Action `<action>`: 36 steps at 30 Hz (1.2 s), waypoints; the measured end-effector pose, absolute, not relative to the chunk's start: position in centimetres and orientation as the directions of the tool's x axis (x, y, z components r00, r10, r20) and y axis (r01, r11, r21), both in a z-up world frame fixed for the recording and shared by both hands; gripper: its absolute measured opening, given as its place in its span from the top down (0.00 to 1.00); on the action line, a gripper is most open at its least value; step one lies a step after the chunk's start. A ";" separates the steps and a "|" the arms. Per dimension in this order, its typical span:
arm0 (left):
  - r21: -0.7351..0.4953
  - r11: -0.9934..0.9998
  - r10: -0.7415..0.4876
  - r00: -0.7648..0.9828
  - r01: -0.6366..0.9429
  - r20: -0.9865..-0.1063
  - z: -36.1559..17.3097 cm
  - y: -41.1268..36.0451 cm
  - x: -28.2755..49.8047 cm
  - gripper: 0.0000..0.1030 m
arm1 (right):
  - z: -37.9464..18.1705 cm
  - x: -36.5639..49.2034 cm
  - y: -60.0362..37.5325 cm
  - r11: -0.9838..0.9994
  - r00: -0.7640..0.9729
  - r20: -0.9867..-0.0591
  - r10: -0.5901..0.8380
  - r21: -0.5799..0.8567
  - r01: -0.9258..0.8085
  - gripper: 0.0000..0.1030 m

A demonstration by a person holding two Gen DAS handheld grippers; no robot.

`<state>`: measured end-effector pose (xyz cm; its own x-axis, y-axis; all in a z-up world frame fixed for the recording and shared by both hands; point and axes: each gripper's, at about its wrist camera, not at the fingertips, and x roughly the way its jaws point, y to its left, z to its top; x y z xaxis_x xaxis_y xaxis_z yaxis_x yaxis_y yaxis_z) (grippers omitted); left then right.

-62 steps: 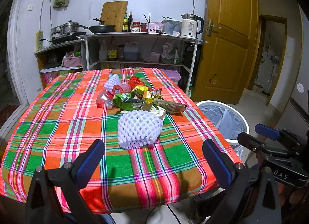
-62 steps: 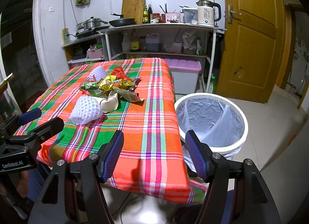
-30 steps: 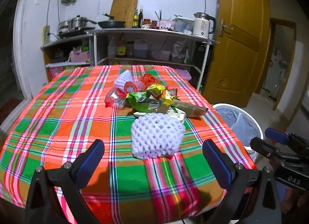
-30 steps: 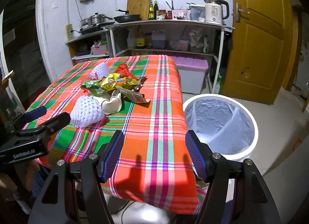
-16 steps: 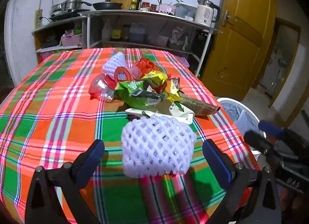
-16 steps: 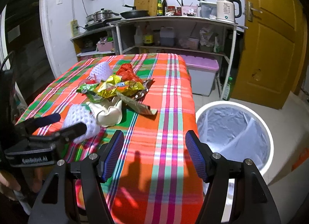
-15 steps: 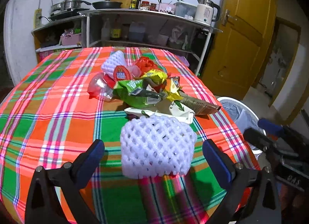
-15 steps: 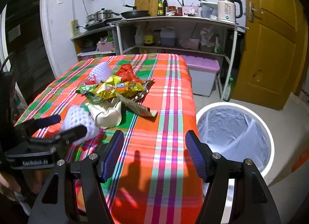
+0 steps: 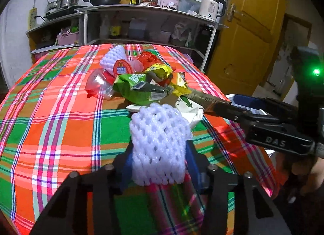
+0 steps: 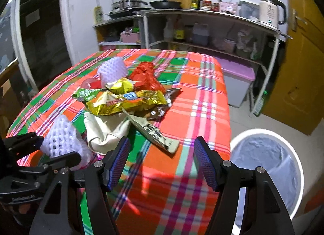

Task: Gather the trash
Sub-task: 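Grasp the white foam fruit net with the left gripper, then carry the foam net over the white bin and open the left gripper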

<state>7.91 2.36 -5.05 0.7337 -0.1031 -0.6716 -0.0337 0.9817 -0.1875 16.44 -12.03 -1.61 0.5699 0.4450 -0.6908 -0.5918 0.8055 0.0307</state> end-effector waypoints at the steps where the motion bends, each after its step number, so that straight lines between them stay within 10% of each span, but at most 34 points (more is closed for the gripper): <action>1: -0.187 0.982 -0.102 0.735 -0.035 -0.670 -5.0 2.4 7.8 0.57 | -1.7 16.7 -11.7 0.796 0.558 -0.695 0.454 0.035 -0.605 0.46; 9: -0.185 0.982 -0.096 0.738 -0.039 -0.668 -4.8 2.5 7.5 0.67 | -2.2 17.4 -10.7 0.775 0.524 -0.719 0.457 0.033 -0.631 0.94; 36: -0.162 0.981 -0.183 0.771 0.105 -0.610 -0.6 -2.7 8.3 0.72 | 1.0 13.1 -20.3 0.860 0.618 -0.640 0.457 0.140 -0.491 0.99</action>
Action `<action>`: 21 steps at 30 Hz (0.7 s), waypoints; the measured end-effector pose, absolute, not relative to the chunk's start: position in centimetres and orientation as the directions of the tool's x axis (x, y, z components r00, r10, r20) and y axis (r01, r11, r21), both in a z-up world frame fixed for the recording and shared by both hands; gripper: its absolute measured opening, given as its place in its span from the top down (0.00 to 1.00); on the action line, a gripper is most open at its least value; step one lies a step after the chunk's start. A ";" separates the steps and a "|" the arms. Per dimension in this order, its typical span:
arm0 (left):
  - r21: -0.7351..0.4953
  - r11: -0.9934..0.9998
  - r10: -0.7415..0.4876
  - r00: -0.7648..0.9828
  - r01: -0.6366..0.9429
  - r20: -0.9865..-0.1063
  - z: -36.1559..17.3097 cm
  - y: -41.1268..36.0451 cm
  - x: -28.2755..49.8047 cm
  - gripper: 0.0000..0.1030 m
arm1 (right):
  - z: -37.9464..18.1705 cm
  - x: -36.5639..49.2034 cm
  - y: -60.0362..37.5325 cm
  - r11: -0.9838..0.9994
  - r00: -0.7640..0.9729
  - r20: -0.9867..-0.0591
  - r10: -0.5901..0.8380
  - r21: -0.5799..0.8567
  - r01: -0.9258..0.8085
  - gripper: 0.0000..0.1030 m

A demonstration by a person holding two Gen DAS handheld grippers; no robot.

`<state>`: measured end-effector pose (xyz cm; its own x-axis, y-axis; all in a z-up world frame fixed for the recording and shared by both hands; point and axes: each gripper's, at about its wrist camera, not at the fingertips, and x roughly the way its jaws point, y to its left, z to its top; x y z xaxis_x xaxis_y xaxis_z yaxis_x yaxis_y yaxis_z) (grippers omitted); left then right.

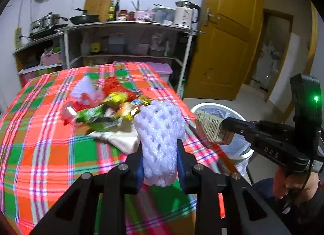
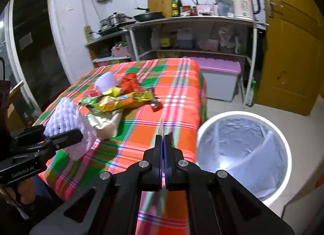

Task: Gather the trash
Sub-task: 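Carry the foam net over the white bin and open the left gripper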

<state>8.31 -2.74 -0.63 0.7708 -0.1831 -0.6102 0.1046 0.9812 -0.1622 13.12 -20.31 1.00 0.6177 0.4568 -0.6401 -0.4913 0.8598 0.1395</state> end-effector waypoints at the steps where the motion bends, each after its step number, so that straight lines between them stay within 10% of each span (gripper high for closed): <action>1: -0.161 0.980 -0.189 0.769 0.114 -0.610 -0.6 -3.2 8.6 0.72 | 1.0 13.3 -20.8 0.865 0.622 -0.640 0.451 0.140 -0.483 0.99; 21: -0.172 0.934 -0.351 0.703 0.314 -0.619 -0.4 -12.3 15.3 0.72 | 0.6 15.9 -29.1 0.930 0.697 -0.621 0.358 0.173 -0.324 1.00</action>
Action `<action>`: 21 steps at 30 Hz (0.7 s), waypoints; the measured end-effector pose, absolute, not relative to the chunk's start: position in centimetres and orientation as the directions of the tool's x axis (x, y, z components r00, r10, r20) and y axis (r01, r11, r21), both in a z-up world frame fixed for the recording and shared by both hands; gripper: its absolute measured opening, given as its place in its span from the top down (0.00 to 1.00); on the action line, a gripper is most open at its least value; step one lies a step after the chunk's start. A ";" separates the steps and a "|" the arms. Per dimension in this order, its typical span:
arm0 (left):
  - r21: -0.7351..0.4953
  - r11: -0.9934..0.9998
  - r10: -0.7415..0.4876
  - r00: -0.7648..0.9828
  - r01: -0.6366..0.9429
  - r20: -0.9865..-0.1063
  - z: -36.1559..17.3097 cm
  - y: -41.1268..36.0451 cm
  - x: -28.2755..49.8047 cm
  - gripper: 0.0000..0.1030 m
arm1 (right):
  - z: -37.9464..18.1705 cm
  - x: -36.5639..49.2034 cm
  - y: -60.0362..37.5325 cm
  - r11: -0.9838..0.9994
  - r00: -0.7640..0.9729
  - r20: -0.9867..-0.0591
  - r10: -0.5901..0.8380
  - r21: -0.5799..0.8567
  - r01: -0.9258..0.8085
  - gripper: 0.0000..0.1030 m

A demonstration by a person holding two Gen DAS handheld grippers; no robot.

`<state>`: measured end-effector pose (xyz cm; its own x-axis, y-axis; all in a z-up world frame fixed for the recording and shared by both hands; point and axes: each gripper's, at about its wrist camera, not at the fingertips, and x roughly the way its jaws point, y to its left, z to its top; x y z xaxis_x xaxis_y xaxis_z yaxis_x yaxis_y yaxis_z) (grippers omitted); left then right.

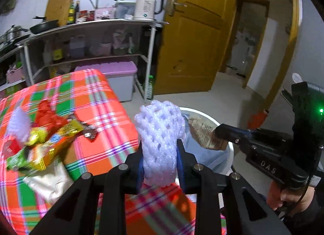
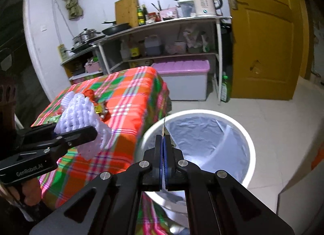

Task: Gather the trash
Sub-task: 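Carry the foam net over the white bin and open the left gripper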

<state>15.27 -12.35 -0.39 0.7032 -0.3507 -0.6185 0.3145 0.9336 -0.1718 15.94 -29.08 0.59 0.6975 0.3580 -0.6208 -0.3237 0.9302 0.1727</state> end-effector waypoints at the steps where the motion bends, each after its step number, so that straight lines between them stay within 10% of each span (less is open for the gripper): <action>1: -0.176 0.928 -0.362 0.693 0.327 -0.624 -0.6 -12.9 15.6 0.72 | 0.3 16.2 -29.5 0.934 0.696 -0.627 0.350 0.176 -0.312 1.00; 10: -0.197 0.896 -0.418 0.612 0.397 -0.671 -3.0 -16.6 18.5 0.68 | -2.5 18.1 -32.8 0.949 0.659 -0.684 0.313 0.204 -0.240 0.99; 16: -0.233 0.890 -0.433 0.566 0.393 -0.701 -4.4 -17.3 19.6 0.45 | -3.9 18.8 -33.8 0.955 0.638 -0.711 0.297 0.215 -0.204 0.99; 21: -0.252 0.892 -0.433 0.552 0.374 -0.713 -4.7 -17.4 19.9 0.37 | -4.1 18.8 -34.0 0.957 0.641 -0.711 0.289 0.216 -0.192 0.83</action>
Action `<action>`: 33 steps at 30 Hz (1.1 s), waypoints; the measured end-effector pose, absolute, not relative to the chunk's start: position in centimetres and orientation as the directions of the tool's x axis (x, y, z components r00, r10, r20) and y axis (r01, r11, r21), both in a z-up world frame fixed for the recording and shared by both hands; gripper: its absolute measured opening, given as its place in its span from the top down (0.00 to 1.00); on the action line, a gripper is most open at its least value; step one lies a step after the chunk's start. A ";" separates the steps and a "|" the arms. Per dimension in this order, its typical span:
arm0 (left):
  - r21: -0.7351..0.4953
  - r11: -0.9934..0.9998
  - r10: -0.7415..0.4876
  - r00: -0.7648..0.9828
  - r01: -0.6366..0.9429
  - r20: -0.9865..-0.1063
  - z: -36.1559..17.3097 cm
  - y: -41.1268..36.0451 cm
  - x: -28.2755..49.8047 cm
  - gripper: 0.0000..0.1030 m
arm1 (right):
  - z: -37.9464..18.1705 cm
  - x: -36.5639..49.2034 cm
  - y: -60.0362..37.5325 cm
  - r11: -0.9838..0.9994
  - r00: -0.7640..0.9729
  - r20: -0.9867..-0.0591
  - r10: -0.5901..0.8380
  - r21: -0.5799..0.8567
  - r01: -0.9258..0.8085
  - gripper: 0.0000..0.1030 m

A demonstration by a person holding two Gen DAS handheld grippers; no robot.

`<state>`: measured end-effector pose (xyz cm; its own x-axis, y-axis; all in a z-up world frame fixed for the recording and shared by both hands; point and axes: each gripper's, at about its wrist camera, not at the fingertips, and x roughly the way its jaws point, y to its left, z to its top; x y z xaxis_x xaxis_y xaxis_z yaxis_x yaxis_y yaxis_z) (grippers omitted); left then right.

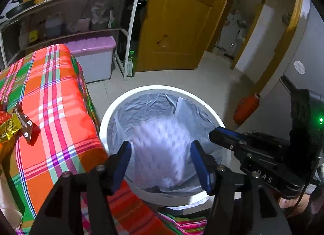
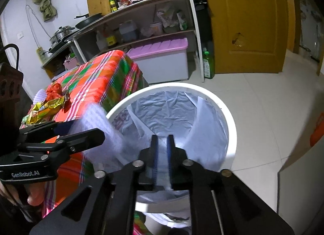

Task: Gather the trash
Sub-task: 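Carry the foam net over the white bin and open the left gripper, then grasp the green snack wrapper with the left gripper while the right gripper grasps the white paper bag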

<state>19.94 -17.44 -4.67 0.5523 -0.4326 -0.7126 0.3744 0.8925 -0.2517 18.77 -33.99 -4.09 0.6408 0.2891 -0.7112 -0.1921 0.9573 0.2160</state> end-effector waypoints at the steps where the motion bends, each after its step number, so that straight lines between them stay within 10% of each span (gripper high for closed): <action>1: -0.254 0.893 -0.433 0.553 0.373 -0.712 -4.6 -17.5 20.0 0.36 | -4.0 18.7 -34.1 0.958 0.643 -0.709 0.288 0.218 -0.189 0.81; 33: -0.224 0.963 -0.258 0.748 0.149 -0.612 -1.0 -4.0 10.0 0.29 | 1.3 12.4 -24.1 0.885 0.639 -0.620 0.455 0.237 -0.400 0.62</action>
